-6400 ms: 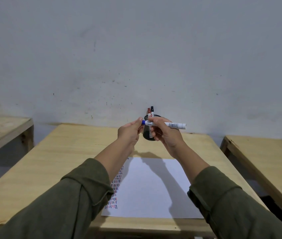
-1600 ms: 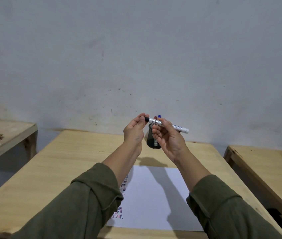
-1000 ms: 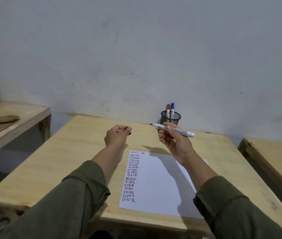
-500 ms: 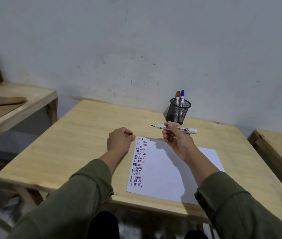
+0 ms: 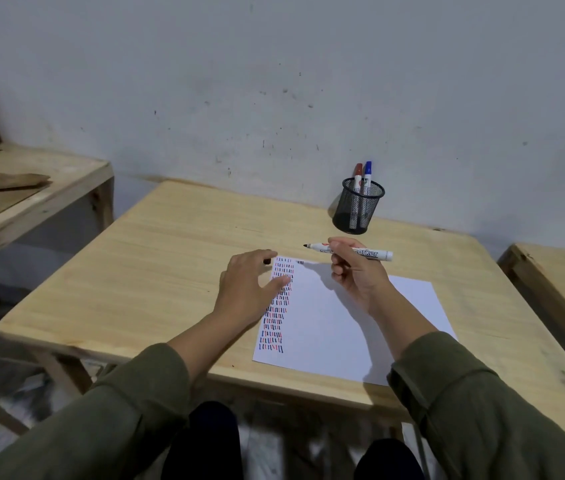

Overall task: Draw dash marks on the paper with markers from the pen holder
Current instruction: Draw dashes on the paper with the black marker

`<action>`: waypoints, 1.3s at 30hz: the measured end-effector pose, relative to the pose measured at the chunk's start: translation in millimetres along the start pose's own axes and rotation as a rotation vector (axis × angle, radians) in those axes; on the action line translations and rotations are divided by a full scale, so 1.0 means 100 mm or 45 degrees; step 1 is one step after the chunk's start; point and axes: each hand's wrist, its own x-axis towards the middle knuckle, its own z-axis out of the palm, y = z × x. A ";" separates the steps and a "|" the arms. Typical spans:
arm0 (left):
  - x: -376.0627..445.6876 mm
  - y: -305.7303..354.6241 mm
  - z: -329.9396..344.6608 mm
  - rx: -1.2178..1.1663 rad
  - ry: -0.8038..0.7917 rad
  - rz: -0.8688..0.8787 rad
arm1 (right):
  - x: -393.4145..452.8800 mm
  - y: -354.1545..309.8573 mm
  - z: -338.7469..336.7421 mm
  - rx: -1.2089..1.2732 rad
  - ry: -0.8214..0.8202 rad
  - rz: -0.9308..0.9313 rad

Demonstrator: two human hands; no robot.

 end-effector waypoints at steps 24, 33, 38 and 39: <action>-0.10 -0.03 0.03 0.093 -0.135 -0.015 | 0.22 0.13 -0.02 -0.305 0.267 0.017; -0.11 -0.02 0.03 0.103 -0.143 -0.027 | 0.22 0.20 -0.05 -0.476 0.217 -0.069; -0.09 -0.05 0.04 0.107 -0.146 -0.019 | 0.19 0.18 -0.03 -0.421 0.206 -0.087; -0.09 -0.05 0.04 0.105 -0.144 -0.018 | 0.18 0.18 -0.03 -0.414 0.202 -0.093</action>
